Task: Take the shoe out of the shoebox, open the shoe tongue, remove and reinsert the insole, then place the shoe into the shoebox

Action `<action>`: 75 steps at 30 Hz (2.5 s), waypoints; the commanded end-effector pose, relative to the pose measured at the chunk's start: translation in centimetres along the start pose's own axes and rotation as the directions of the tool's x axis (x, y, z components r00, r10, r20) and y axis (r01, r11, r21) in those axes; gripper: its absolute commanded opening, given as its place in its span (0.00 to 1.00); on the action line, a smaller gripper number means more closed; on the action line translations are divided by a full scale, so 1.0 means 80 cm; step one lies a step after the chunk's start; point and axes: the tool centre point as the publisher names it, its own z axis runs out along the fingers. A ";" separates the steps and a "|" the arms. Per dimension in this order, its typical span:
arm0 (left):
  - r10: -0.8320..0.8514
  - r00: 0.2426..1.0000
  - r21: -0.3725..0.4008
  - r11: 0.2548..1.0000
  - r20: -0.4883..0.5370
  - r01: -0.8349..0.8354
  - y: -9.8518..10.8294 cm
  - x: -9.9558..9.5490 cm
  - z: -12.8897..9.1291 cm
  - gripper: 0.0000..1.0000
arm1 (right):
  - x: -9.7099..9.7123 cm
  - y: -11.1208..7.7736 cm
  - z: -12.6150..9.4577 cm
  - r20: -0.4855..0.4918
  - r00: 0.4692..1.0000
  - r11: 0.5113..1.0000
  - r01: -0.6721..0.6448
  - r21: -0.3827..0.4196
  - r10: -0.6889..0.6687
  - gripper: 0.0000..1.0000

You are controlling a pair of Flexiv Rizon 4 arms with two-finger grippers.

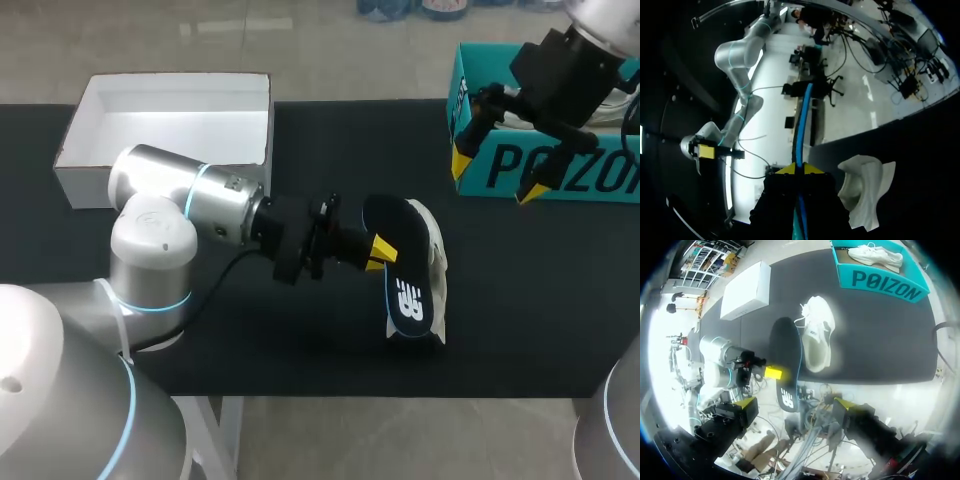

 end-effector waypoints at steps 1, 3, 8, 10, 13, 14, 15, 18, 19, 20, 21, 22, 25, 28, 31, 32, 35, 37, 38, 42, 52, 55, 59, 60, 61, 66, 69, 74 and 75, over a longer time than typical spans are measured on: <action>0.001 1.000 -0.001 1.000 0.001 -0.001 0.000 0.001 0.000 0.00 | 0.000 0.001 0.001 0.001 1.000 1.000 0.000 0.001 0.000 1.00; 0.001 1.000 -0.001 1.000 0.001 -0.001 0.000 0.001 0.000 0.00 | 0.000 0.001 0.001 0.001 1.000 1.000 0.000 0.001 0.000 1.00; -0.043 0.999 0.027 0.999 0.027 0.042 -0.015 0.017 -0.009 0.00 | 0.000 0.001 0.001 0.001 1.000 1.000 0.000 0.001 0.000 1.00; -0.087 0.995 0.022 0.996 0.046 0.086 -0.027 0.027 -0.015 0.00 | 0.000 0.001 0.001 0.001 1.000 1.000 0.000 0.001 0.000 1.00; -0.144 0.986 0.044 0.989 0.078 0.141 -0.041 0.040 -0.019 0.00 | 0.000 0.001 0.001 0.001 1.000 1.000 0.000 0.001 0.000 1.00; -0.163 0.979 0.069 0.985 0.123 0.155 -0.045 0.043 -0.019 0.00 | 0.000 0.001 0.001 0.001 1.000 1.000 0.000 0.001 0.000 1.00; -0.174 0.978 0.057 0.984 0.119 0.168 -0.050 0.045 -0.020 0.00 | 0.000 0.001 0.001 0.001 1.000 1.000 0.000 0.001 0.000 1.00; -0.218 0.966 0.110 0.973 0.136 0.203 -0.056 0.048 -0.011 0.00 | 0.000 0.001 0.001 0.001 1.000 1.000 0.000 0.001 0.000 1.00; -0.227 0.966 0.121 0.970 0.124 0.213 -0.056 0.049 -0.007 0.00 | 0.000 0.001 0.001 0.001 1.000 1.000 0.000 0.001 0.000 1.00; -0.232 0.966 0.137 0.967 0.117 0.216 -0.055 0.049 -0.001 0.00 | 0.000 0.001 0.001 0.001 1.000 1.000 0.000 0.001 0.000 1.00; -0.241 0.965 0.152 0.963 0.108 0.224 -0.055 0.048 0.005 0.00 | 0.000 0.001 0.001 0.001 1.000 1.000 0.000 0.001 0.000 1.00; -0.238 0.966 0.162 0.962 0.097 0.220 -0.054 0.046 0.009 0.00 | 0.000 0.001 0.001 0.001 1.000 1.000 0.000 0.001 0.000 1.00; -0.229 0.971 0.183 0.960 0.068 0.214 -0.051 0.038 0.018 0.00 | 0.000 0.001 0.001 0.001 1.000 1.000 0.000 0.001 0.000 1.00; -0.226 0.972 0.186 0.959 0.061 0.212 -0.046 0.035 0.020 0.00 | 0.000 0.001 0.001 0.001 1.000 1.000 0.000 0.001 0.000 1.00; -0.230 0.971 0.191 0.958 0.064 0.215 -0.040 0.036 0.017 0.00 | 0.000 0.001 0.001 0.001 1.000 1.000 0.000 0.001 0.000 1.00; -0.233 0.970 0.193 0.957 0.068 0.217 -0.038 0.036 0.016 0.00 | 0.000 0.001 0.001 0.001 1.000 1.000 0.000 0.001 0.000 1.00; -0.240 0.968 0.196 0.955 0.076 0.221 -0.033 0.038 0.014 0.00 | -0.015 0.003 -0.008 -0.005 1.000 1.000 -0.007 -0.006 0.007 1.00; -0.245 0.966 0.201 0.953 0.081 0.225 -0.031 0.039 0.014 0.00 | -0.027 0.002 -0.013 0.003 1.000 1.000 -0.017 -0.012 0.017 1.00; -0.246 0.966 0.202 0.953 0.081 0.225 -0.030 0.040 0.015 0.00 | -0.034 0.002 -0.016 0.008 1.000 0.999 -0.027 -0.020 0.027 1.00; -0.256 0.963 0.213 0.948 0.078 0.235 -0.028 0.043 0.019 0.00 | -0.062 -0.003 -0.028 0.002 0.998 0.998 -0.059 -0.027 0.059 1.00; -0.273 0.960 0.242 0.937 0.055 0.252 -0.031 0.036 0.035 0.00 | -0.078 -0.007 -0.037 0.000 0.995 0.995 -0.095 -0.028 0.095 1.00; -0.279 0.959 0.240 0.936 0.053 0.259 -0.040 0.032 0.036 0.00 | -0.078 -0.007 -0.037 0.000 0.995 0.995 -0.095 -0.028 0.095 1.00; -0.290 0.955 0.238 0.934 0.063 0.268 -0.056 0.031 0.036 0.00 | -0.078 -0.007 -0.037 0.000 0.995 0.995 -0.095 -0.028 0.095 1.00; -0.294 0.953 0.241 0.932 0.068 0.271 -0.060 0.030 0.037 0.00 | -0.078 -0.007 -0.037 0.000 0.995 0.995 -0.095 -0.028 0.095 1.00; -0.299 0.951 0.246 0.930 0.076 0.273 -0.063 0.030 0.037 0.00 | -0.078 -0.007 -0.037 0.000 0.995 0.995 -0.095 -0.028 0.095 1.00; -0.306 0.947 0.276 0.922 0.095 0.271 -0.075 0.027 0.044 0.00 | -0.078 -0.007 -0.037 0.000 0.995 0.995 -0.095 -0.028 0.095 1.00; -0.314 0.943 0.297 0.916 0.107 0.271 -0.075 0.029 0.049 0.00 | -0.078 -0.007 -0.037 0.000 0.995 0.995 -0.095 -0.028 0.095 1.00; -0.345 0.927 0.330 0.901 0.148 0.283 -0.064 0.035 0.051 0.00 | -0.078 -0.007 -0.037 0.000 0.995 0.995 -0.095 -0.028 0.095 1.00; -0.351 0.923 0.341 0.896 0.155 0.284 -0.062 0.036 0.052 0.00 | -0.078 -0.007 -0.037 0.000 0.995 0.995 -0.095 -0.028 0.095 1.00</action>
